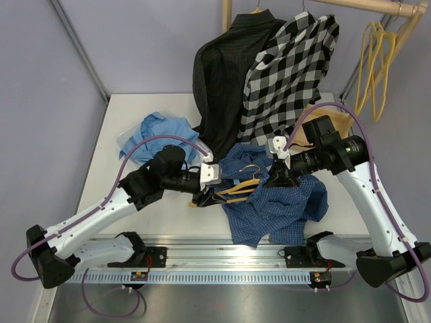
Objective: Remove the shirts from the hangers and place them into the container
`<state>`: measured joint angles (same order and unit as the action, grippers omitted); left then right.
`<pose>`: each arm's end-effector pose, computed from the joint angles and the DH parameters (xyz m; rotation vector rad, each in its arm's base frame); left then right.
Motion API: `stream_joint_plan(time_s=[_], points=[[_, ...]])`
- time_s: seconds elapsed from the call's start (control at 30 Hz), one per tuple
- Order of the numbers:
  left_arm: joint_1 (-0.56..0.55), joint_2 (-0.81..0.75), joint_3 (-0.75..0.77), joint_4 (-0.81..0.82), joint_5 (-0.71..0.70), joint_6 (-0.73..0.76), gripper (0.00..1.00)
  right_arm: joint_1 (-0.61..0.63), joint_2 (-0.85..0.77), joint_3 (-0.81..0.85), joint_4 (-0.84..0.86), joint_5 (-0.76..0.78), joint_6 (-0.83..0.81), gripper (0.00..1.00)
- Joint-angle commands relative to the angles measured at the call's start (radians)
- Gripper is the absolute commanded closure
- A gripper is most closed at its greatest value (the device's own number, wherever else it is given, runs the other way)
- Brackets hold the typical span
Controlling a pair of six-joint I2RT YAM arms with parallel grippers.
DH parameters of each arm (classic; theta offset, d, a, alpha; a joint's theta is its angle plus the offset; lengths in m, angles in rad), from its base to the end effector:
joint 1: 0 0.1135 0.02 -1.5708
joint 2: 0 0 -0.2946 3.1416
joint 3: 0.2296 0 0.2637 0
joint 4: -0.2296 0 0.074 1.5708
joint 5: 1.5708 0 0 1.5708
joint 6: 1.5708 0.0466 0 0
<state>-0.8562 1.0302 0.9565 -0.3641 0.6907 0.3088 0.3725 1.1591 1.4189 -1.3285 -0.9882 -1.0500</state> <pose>0.1273 -0.1920 0.3604 1.4826 1.4185 -1.0367 0.1561 0.1028 0.4201 -1.6660 1.4679 0.9300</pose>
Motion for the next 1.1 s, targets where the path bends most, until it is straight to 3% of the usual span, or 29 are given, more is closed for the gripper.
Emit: stream_joint_plan(time_s=[0.0, 0.1, 0.23, 0.27, 0.37, 0.43, 0.6, 0.67, 0.7, 0.8, 0.9, 1.07], points=[[-0.024, 0.007, 0.03, 0.014, -0.062, 0.029, 0.5, 0.006, -0.006, 0.018, 0.029, -0.04, 0.018, 1.0], [-0.041, 0.01, 0.024, 0.011, -0.1, 0.039, 0.53, 0.006, 0.001, 0.02, 0.026, -0.044, 0.022, 1.0], [-0.052, 0.013, 0.013, 0.013, -0.132, 0.041, 0.66, 0.006, 0.005, 0.025, 0.026, -0.052, 0.027, 1.0], [-0.052, 0.011, 0.011, 0.016, -0.138, 0.036, 0.79, 0.006, 0.005, 0.025, 0.026, -0.052, 0.03, 1.0], [-0.052, 0.011, 0.001, 0.031, -0.192, 0.006, 1.0, 0.006, 0.005, 0.022, 0.029, -0.047, 0.039, 0.99], [-0.052, 0.01, -0.008, 0.034, -0.241, -0.035, 1.0, 0.006, -0.005, 0.012, 0.049, -0.04, 0.07, 0.92], [-0.052, 0.001, -0.028, 0.024, -0.275, -0.149, 1.0, 0.005, -0.041, -0.017, 0.138, 0.019, 0.171, 0.49], [-0.05, -0.002, -0.042, 0.025, -0.286, -0.227, 1.0, -0.007, -0.061, -0.018, 0.178, 0.051, 0.284, 0.33], [-0.049, -0.004, -0.047, 0.024, -0.287, -0.256, 1.0, -0.018, -0.067, -0.017, 0.242, 0.068, 0.342, 0.16], [-0.043, -0.007, -0.07, 0.033, -0.286, -0.4, 1.0, -0.067, -0.107, -0.015, 0.352, 0.15, 0.556, 0.02], [-0.043, -0.019, -0.096, 0.086, -0.275, -0.548, 1.0, -0.106, -0.13, -0.014, 0.385, 0.168, 0.685, 0.01], [-0.043, -0.077, -0.189, 0.27, -0.24, -0.776, 1.0, -0.124, -0.141, -0.105, 0.425, 0.071, 0.835, 0.04]])
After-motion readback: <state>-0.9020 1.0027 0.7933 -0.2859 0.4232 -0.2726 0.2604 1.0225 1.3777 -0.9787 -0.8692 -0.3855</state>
